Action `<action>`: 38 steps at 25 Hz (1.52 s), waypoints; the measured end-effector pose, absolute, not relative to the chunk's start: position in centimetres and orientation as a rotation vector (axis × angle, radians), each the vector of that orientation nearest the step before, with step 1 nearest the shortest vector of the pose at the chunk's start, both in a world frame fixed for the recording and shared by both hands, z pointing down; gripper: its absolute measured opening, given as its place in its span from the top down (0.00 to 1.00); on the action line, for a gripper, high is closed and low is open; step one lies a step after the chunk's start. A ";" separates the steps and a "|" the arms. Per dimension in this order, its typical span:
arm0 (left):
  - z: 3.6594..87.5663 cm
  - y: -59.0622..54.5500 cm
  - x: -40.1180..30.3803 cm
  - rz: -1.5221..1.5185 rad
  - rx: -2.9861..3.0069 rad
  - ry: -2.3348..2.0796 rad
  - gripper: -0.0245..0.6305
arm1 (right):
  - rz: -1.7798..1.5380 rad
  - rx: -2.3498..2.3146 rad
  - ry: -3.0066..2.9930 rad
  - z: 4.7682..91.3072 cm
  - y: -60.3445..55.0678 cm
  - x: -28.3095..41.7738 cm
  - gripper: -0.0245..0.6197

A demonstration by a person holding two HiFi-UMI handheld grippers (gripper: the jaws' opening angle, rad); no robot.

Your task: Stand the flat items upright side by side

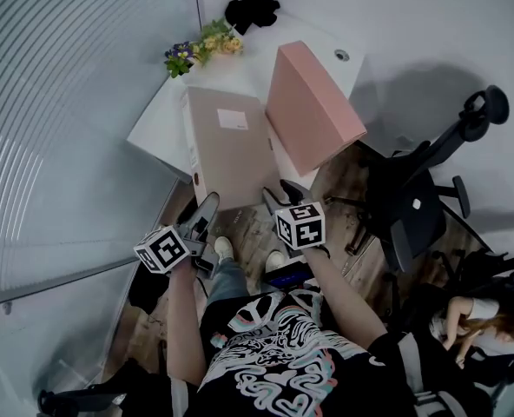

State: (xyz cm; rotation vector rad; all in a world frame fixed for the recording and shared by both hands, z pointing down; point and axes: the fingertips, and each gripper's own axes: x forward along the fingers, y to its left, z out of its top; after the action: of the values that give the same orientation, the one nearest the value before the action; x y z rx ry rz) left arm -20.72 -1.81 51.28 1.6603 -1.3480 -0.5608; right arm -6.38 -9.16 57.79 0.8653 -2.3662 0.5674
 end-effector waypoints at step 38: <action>43.5 -4.4 -15.5 -0.583 1.949 -1.249 0.54 | 0.827 0.942 -2.342 57.7 -10.7 -5.7 0.68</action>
State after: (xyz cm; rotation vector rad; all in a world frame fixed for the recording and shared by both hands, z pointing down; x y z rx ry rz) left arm -15.52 -4.43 43.48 1.9485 -1.2492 -0.5828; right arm -5.68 -10.72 57.75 0.9417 -2.3420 0.8266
